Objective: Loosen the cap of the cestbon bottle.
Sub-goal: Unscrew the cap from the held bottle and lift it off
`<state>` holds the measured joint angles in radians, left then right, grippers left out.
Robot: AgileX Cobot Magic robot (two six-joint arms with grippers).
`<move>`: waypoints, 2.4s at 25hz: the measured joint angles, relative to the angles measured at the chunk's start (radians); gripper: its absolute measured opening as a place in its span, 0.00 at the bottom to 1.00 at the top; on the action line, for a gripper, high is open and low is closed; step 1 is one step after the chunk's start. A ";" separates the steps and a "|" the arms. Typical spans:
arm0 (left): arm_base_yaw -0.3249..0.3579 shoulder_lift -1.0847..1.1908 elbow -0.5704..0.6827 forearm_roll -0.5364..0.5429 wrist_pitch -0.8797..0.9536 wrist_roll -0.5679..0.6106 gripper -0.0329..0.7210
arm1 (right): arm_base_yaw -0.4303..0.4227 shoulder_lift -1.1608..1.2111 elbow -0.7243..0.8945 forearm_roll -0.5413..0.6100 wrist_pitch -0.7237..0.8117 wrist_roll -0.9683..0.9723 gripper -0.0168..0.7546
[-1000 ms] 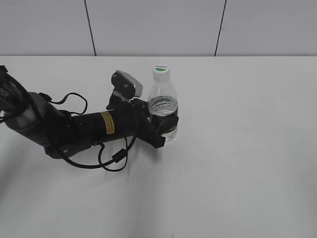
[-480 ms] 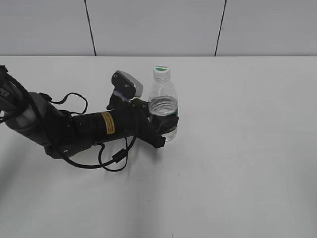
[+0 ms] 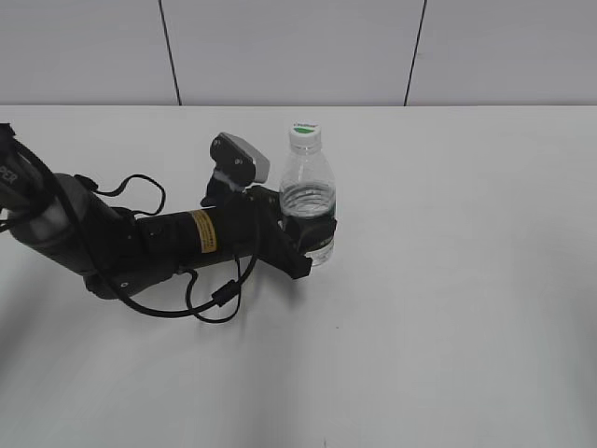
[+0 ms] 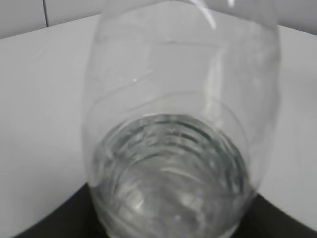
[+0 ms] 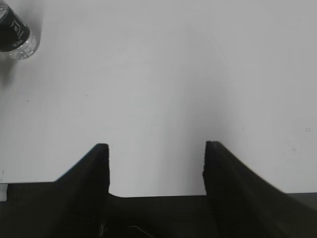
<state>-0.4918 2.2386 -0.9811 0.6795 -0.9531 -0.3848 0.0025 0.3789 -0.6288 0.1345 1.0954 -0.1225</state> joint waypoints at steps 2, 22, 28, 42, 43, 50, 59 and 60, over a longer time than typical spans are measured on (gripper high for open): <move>0.000 0.000 0.000 0.000 0.000 0.000 0.53 | 0.000 0.106 -0.063 0.000 0.006 -0.002 0.62; 0.000 0.000 0.000 0.001 -0.002 0.000 0.53 | 0.277 1.100 -0.746 0.072 0.085 0.140 0.62; 0.000 0.000 0.000 0.001 -0.003 0.000 0.53 | 0.376 1.338 -0.995 0.058 0.111 0.218 0.62; 0.000 0.000 0.000 0.001 -0.011 0.000 0.53 | 0.476 1.541 -1.301 0.044 0.117 0.236 0.62; 0.000 0.000 0.000 0.001 -0.012 0.000 0.53 | 0.489 1.554 -1.313 0.044 0.118 0.240 0.62; 0.000 0.000 0.000 0.001 -0.015 0.000 0.53 | 0.548 1.608 -1.339 0.045 0.119 0.275 0.62; 0.000 0.000 0.000 0.001 -0.017 0.000 0.53 | 0.611 1.694 -1.375 0.048 0.121 0.316 0.62; 0.000 0.000 0.000 0.001 -0.017 -0.001 0.53 | 0.618 1.699 -1.376 0.047 0.121 0.330 0.62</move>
<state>-0.4918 2.2386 -0.9811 0.6808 -0.9701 -0.3858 0.6204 2.0781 -2.0049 0.1815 1.2165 0.2077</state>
